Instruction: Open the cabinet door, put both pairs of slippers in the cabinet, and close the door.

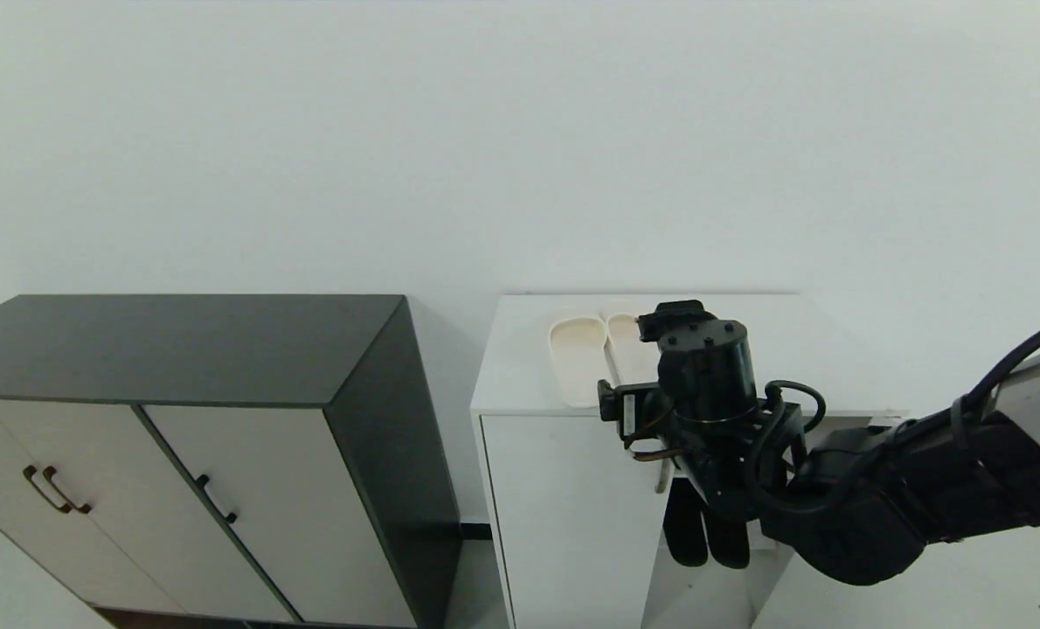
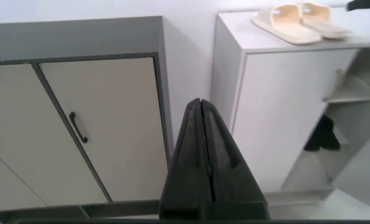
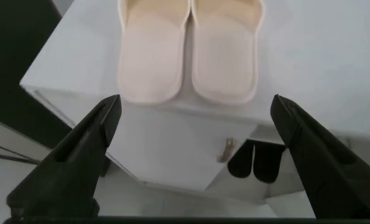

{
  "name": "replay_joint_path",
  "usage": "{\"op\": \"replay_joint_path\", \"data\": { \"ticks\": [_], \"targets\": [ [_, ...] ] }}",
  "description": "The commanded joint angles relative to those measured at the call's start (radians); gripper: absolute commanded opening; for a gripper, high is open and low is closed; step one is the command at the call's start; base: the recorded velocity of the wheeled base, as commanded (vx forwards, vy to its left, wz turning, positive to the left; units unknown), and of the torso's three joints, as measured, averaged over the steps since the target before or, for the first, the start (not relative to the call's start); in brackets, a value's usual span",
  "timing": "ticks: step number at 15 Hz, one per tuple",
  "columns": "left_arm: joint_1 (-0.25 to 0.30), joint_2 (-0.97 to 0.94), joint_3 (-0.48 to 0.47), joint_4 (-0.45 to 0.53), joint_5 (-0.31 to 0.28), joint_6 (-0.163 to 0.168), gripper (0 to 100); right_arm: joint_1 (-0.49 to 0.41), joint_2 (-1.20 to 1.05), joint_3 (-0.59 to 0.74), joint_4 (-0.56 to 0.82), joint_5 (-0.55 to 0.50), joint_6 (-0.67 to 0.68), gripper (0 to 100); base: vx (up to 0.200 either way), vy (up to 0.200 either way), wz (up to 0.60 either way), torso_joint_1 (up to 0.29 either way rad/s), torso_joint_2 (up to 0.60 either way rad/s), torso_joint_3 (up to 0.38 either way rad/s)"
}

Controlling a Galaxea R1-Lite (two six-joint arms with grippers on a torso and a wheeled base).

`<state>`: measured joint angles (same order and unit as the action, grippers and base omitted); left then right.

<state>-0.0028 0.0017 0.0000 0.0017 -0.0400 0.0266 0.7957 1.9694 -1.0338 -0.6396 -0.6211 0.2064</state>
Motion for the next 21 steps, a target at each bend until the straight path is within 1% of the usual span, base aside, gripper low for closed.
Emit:
{"op": "replay_joint_path", "data": {
  "ticks": [1,4,7,8,9,10,12,15,17,20,21],
  "targets": [
    [0.0,0.0,0.0,0.0,0.0,-0.001,0,0.005,-0.001,0.009,-0.003,0.007,0.001,100,0.2,0.0,0.0,0.017,0.0,-0.002],
    [0.0,0.0,0.0,0.0,0.0,-0.001,0,0.005,0.023,0.026,-0.008,0.021,0.002,100,0.2,0.0,0.0,0.004,0.0,0.002],
    [0.0,0.0,0.0,0.0,0.0,-0.001,0,0.003,0.08,0.044,-0.06,0.023,0.002,100,0.2,0.0,0.0,0.002,0.0,0.002],
    [0.0,0.0,0.0,0.0,0.0,-0.002,0,0.002,0.112,0.041,-0.1,0.021,0.001,100,0.0,0.0,0.0,0.0,0.0,0.0],
    [0.0,0.0,0.0,0.0,0.0,-0.002,0,0.002,0.112,0.041,-0.1,0.021,0.001,100,0.0,0.0,0.0,0.0,0.0,0.0],
    [0.0,0.0,0.0,0.0,0.0,-0.004,0,0.002,0.141,0.034,-0.141,0.026,-0.002,100,0.0,0.0,0.0,0.0,0.0,0.0],
    [0.0,0.0,0.0,0.0,0.0,-0.005,0,0.0,0.171,0.003,-0.144,0.043,-0.002,100,0.0,0.0,0.0,0.0,0.0,0.0],
    [0.0,0.0,0.0,0.0,0.0,-0.005,0,-0.018,0.252,-0.121,-0.14,0.049,-0.018,100,0.0,0.0,0.0,0.0,0.0,0.0],
    [0.0,0.0,0.0,0.0,0.0,-0.007,0,-0.035,0.296,-0.181,-0.14,0.049,-0.039,100,0.0,0.0,0.0,0.0,0.0,0.0],
    [0.0,0.0,0.0,0.0,0.0,-0.007,0,-0.058,0.318,-0.215,-0.137,0.052,-0.045,100,0.0,0.0,0.0,0.0,0.0,0.0],
    [0.001,0.0,0.0,0.0,0.0,-0.007,0,-0.064,0.322,-0.218,-0.138,0.072,-0.044,100,0.0,0.0,0.0,0.0,0.0,0.0]
  ]
}}
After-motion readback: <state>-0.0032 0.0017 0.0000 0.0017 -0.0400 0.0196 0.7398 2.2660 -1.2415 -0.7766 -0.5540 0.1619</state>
